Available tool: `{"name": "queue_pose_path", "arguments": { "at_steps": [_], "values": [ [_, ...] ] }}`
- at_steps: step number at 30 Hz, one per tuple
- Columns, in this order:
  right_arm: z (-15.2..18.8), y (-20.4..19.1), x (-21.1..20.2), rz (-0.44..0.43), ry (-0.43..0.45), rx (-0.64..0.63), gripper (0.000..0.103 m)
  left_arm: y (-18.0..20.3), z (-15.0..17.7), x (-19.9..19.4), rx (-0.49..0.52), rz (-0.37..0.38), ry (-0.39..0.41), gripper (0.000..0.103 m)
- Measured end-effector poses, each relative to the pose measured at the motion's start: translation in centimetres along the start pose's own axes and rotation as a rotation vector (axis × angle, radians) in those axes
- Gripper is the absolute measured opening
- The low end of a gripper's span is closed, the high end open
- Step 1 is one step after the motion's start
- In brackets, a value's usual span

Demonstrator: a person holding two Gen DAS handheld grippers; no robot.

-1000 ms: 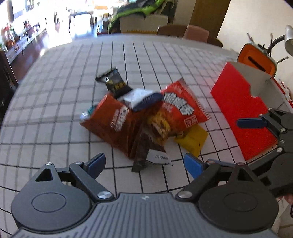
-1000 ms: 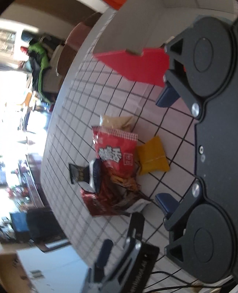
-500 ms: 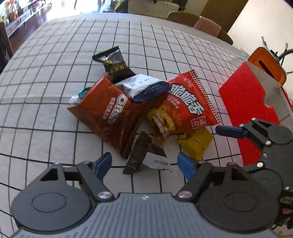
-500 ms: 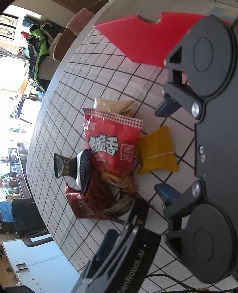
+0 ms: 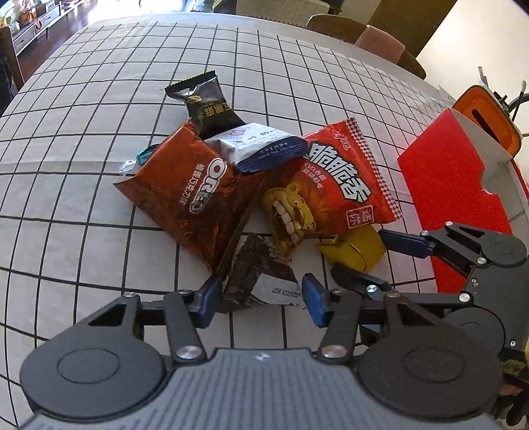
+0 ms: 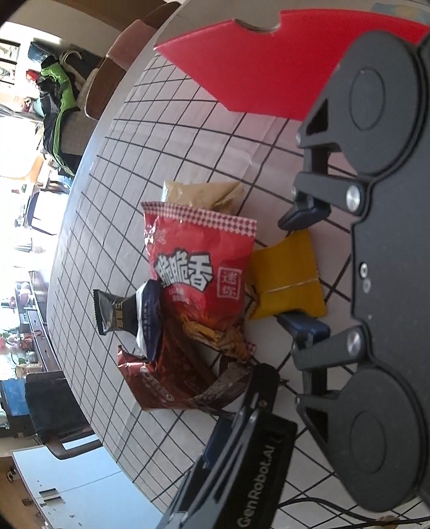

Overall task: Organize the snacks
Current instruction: 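Grasp the dark chocolate packet with the left tool while the right tool grasps the yellow square packet, then carry both packets toward the red box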

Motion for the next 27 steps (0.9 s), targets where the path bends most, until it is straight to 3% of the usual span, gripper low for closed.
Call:
{"name": "queue_pose_path", "arguments": {
  "at_steps": [27],
  "values": [
    [3.1,0.4,-7.6,-0.042,0.041,0.208,0.05,-0.1,3.7,-4.4,-0.009,0.005,0.019,0.042]
  ]
}}
Point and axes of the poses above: each gripper's, at about its wrist camera, not at the fingertips, and x roughly the way its jaws point, y to its right, z to its underside, the point moved 6 cm from there along x, roughly the way its jaws point, and after that the axes turned 15 degrees about x, right-handed, at the moved point
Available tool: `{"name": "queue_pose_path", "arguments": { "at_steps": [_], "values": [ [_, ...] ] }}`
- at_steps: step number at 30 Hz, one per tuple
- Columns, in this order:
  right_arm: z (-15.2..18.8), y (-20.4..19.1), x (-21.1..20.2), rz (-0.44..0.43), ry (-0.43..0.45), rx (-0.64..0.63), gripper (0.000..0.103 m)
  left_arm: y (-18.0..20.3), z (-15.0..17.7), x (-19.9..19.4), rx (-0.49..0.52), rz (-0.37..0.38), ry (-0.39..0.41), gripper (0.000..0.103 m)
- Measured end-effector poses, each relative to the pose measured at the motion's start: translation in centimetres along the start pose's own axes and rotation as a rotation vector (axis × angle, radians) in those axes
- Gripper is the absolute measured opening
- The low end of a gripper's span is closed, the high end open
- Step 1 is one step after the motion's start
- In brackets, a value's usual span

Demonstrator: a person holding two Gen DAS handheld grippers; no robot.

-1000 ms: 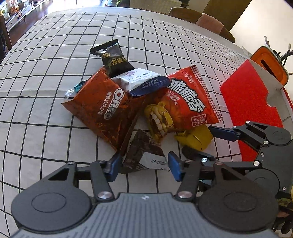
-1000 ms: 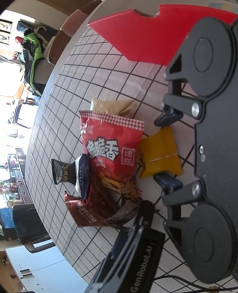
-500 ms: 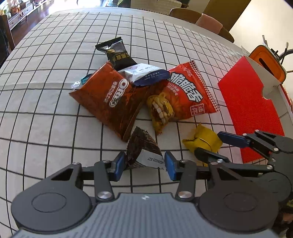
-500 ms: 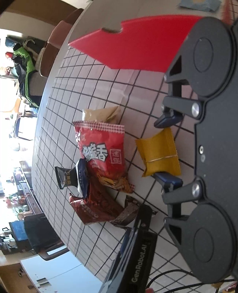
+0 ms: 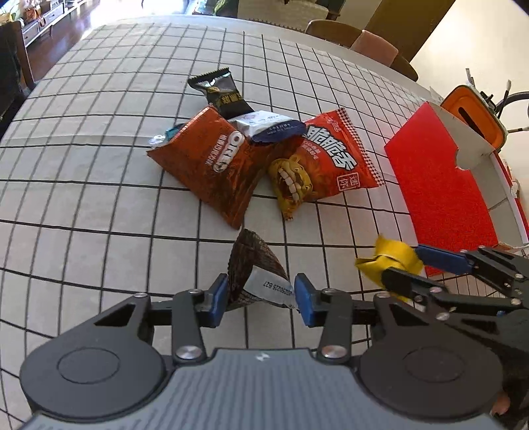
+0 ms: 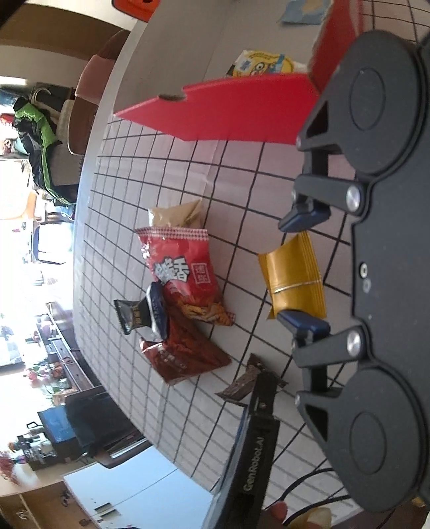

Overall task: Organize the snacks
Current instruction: 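Carry both packets toward the red box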

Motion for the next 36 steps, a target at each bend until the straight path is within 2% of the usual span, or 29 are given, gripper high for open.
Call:
{"name": "queue_pose_path", "arguments": {
  "at_steps": [7,18,29,36],
  "values": [
    [-1.3,0.8,-3.4,-0.014,0.067,0.065,0.05,0.5,-0.9,-3.0,0.012,0.008,0.052,0.042],
    [-4.5,3.7,-7.7,0.03,0.192,0.123,0.05,4.7,-5.6,-6.1,0.088,0.061,0.154,0.042],
    [-5.7,10.9,-9.5,0.139,0.255,0.209,0.05,13.6,-11.1,-5.1,0.263,0.121,0.208,0.042],
    [-4.9,16.4,-9.2,0.209,0.237,0.279,0.05,18.9,-13.2,-2.2,0.353,0.144,0.179,0.042]
  ]
}}
Point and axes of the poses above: each gripper's, at about its wrist camera, not at the fingertips, and x roughly the way its jaws point, y to its right, z to its underside, the point moved 6 cm from there along x, roughly the way its jaws point, and after that the axes turned 15 degrees about x, right-handed, at the moved point
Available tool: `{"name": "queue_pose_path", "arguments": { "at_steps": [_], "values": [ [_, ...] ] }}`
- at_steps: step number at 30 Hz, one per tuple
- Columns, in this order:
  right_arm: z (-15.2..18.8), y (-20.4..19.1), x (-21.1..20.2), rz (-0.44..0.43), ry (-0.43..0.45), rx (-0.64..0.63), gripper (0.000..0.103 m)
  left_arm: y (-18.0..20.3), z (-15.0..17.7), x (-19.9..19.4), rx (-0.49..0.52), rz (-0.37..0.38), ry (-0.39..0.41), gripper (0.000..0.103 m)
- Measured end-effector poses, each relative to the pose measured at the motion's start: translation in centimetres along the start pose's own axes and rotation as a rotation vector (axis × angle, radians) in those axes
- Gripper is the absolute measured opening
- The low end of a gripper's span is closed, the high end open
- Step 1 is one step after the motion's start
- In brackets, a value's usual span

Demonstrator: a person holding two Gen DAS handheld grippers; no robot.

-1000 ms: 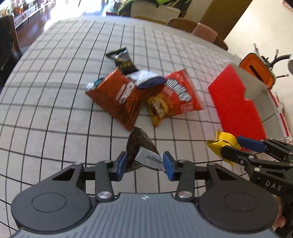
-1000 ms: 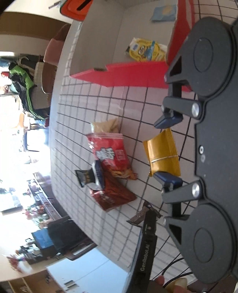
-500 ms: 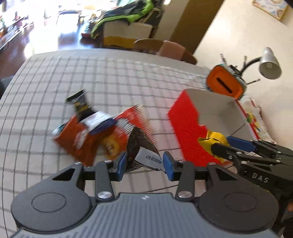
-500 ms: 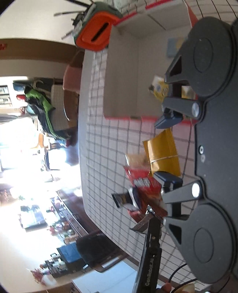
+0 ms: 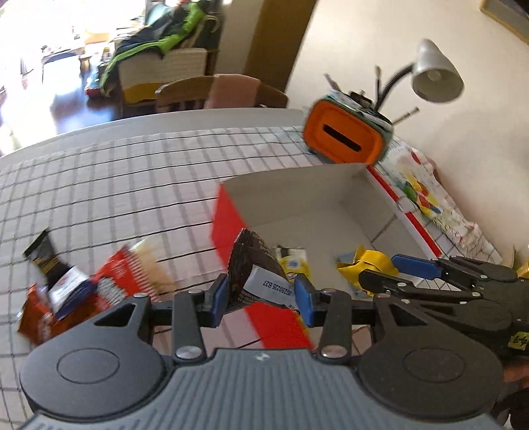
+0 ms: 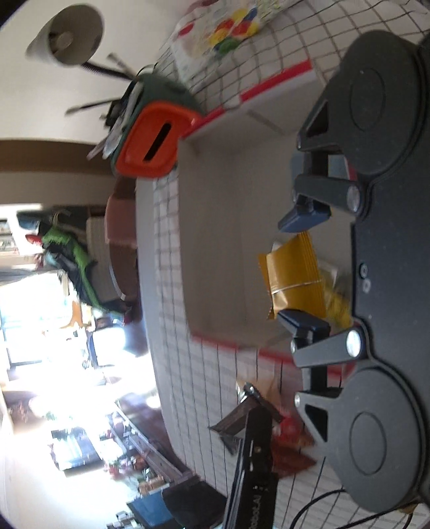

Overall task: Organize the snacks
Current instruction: 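Carry both packets toward the red box, then lower both packets into the box and open both tools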

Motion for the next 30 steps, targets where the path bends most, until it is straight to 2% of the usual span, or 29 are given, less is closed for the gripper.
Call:
{"name": "queue_pose_path", "arguments": {
  "at_steps": [5,15,24,30],
  "values": [
    [-0.3,3.7,1.1,0.054,-0.025,0.037,0.05,2.3,-1.5,3.1,0.049,0.044,-0.032,0.042],
    [-0.3,7.5,4.4,0.122,-0.096,0.045,0.05,5.5,-2.4,9.2,0.147,0.049,-0.137,0.042],
    [-0.4,7.3,5.4,0.166,-0.118,-0.035,0.049,6.5,-1.8,12.0,0.199,0.029,-0.206,0.042],
    [-0.3,7.1,4.8,0.168,-0.13,-0.043,0.049,6.5,-1.7,11.9,0.199,0.022,-0.2,0.042]
  ]
}}
Point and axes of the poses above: each gripper's, at about its wrist camera, not at the fingertips, and x roughly the way its jaws point, y to its right, z to its underside, the point moved 6 cm from there along x, roughly the way its jaws point, and after that the axes turned 15 degrees about x, right-handed, at the moved point
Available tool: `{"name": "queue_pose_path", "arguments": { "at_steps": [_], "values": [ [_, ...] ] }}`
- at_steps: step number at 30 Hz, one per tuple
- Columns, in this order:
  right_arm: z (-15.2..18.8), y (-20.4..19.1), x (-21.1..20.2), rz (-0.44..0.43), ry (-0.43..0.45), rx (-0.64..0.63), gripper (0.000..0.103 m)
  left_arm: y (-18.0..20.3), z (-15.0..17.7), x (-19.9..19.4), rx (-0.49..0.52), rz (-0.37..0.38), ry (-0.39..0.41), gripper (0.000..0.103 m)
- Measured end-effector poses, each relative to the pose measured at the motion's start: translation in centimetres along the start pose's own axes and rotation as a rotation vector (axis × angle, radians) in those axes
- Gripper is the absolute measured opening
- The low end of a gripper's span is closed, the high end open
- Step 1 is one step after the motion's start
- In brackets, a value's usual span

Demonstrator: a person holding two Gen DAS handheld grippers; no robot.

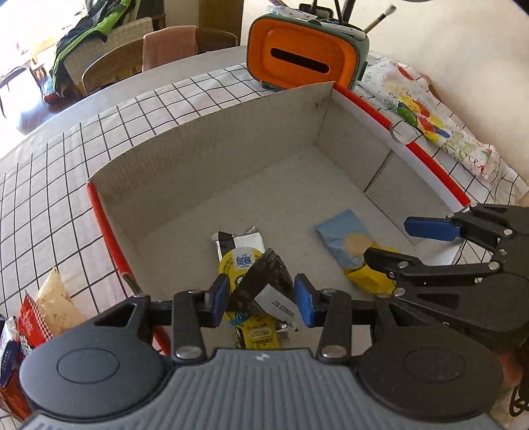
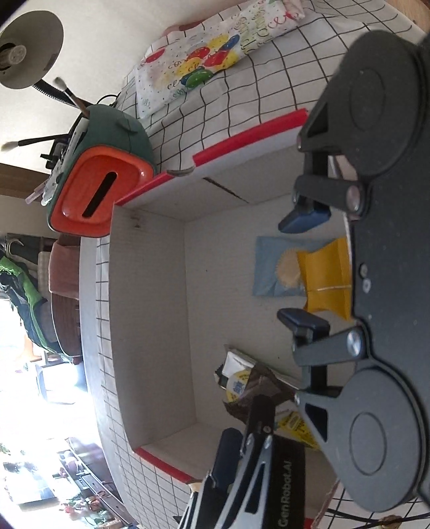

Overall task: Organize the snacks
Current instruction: 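Lower both packets into the box and open both tools, then withdraw both tools from the box back to the snack pile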

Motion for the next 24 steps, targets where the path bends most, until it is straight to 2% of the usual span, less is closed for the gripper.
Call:
{"name": "queue_pose_path", "arguments": {
  "at_steps": [2,6,10,12,15,20,24],
  "values": [
    [-0.1,-0.1,-0.5,-0.005,0.004,0.005,0.05,-0.1,0.1,-0.4,-0.013,0.005,0.009,0.042],
    [-0.3,-0.3,-1.8,-0.028,0.019,0.017,0.052,-0.5,0.2,-1.9,-0.033,0.016,0.048,0.051],
    [-0.3,-0.9,-3.3,-0.051,0.04,0.025,0.057,-0.9,0.6,-3.6,-0.044,0.016,0.083,0.052],
    [-0.3,-1.3,-4.1,-0.068,0.051,0.035,0.058,-1.1,0.8,-4.4,-0.049,0.017,0.101,0.059],
    [-0.3,-2.0,-5.1,-0.086,0.063,0.043,0.061,-1.6,1.4,-5.8,-0.057,0.015,0.133,0.063],
    [-0.1,-3.9,-6.8,-0.122,0.086,0.026,0.065,-2.8,2.7,-8.4,-0.08,-0.011,0.174,0.063],
    [-0.2,-5.9,-7.9,-0.159,0.109,0.002,0.071,-3.8,3.9,-10.4,-0.091,-0.053,0.21,0.069]
  ]
}}
Point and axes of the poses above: each gripper's, at about its wrist camera, not at the fingertips, and x roughly the way its jaws point, y to its right, z to its underside, the point moved 6 cm from there along x, roughly the way its jaws point, and after that the axes turned 15 degrees about x, right-handed, at the moved point
